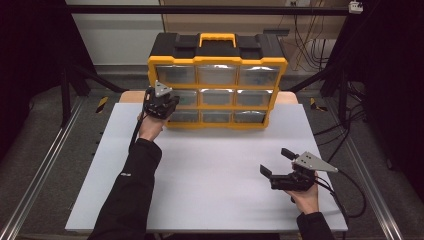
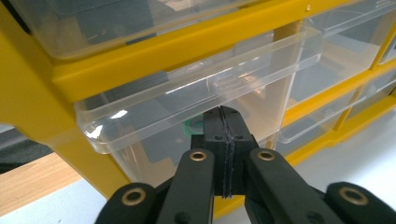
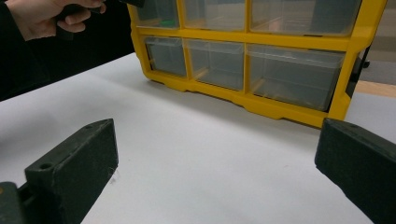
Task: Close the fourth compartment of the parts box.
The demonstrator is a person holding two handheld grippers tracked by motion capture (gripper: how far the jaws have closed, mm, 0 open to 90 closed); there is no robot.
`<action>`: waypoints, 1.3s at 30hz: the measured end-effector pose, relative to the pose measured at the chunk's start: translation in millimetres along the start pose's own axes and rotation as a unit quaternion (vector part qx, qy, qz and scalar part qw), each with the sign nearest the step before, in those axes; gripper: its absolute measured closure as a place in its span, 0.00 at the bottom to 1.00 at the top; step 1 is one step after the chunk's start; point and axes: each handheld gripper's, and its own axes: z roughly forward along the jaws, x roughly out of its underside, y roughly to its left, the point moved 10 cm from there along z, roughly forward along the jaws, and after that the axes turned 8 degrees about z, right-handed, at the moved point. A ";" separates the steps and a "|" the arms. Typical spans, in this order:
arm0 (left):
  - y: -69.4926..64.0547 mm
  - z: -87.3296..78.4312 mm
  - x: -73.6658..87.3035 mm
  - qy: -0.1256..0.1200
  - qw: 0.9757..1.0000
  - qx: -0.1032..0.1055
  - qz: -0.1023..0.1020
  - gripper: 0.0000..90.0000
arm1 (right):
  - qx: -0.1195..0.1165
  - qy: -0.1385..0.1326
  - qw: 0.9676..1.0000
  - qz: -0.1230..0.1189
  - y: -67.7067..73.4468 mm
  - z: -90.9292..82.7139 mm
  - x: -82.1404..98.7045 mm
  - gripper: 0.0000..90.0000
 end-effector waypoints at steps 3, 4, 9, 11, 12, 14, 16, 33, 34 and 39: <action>1.7 1.9 0.0 -0.001 1.000 -0.002 -0.004 0.99 | -0.001 0.001 1.000 0.001 0.4 0.4 0.6 0.00; 2.2 2.7 -0.2 -0.003 1.000 -0.004 -0.009 0.99 | -0.001 0.002 1.000 0.001 0.6 0.4 0.8 0.00; 4.2 4.4 0.3 -0.004 1.000 -0.006 -0.008 0.99 | -0.001 0.000 1.000 0.001 0.3 0.4 0.3 0.00; 4.2 5.0 0.5 -0.003 1.000 -0.007 -0.008 0.99 | -0.001 0.000 1.000 0.001 0.3 0.2 0.1 0.00; 4.3 5.0 0.9 -0.002 1.000 -0.007 -0.007 0.99 | -0.001 0.000 1.000 0.001 0.3 0.2 0.0 0.00; 4.1 5.3 1.4 0.000 1.000 -0.007 -0.004 0.99 | -0.001 0.000 1.000 0.001 0.2 0.4 0.1 0.00; 3.4 5.0 1.0 -0.003 1.000 -0.006 -0.005 0.99 | -0.002 0.000 1.000 0.002 0.6 0.5 0.4 0.00; -19.4 -33.7 7.0 -0.033 0.999 0.029 -0.017 0.53 | -0.001 -0.004 1.000 0.007 0.2 -0.4 -1.5 0.00; -20.6 -36.0 8.9 -0.033 0.999 0.032 -0.014 0.51 | -0.001 -0.006 1.000 0.005 -0.2 -0.3 -2.0 0.00; -28.1 -48.9 16.4 -0.046 0.997 0.051 -0.030 0.35 | 0.001 -0.005 1.000 0.006 -1.1 -0.6 -1.6 0.00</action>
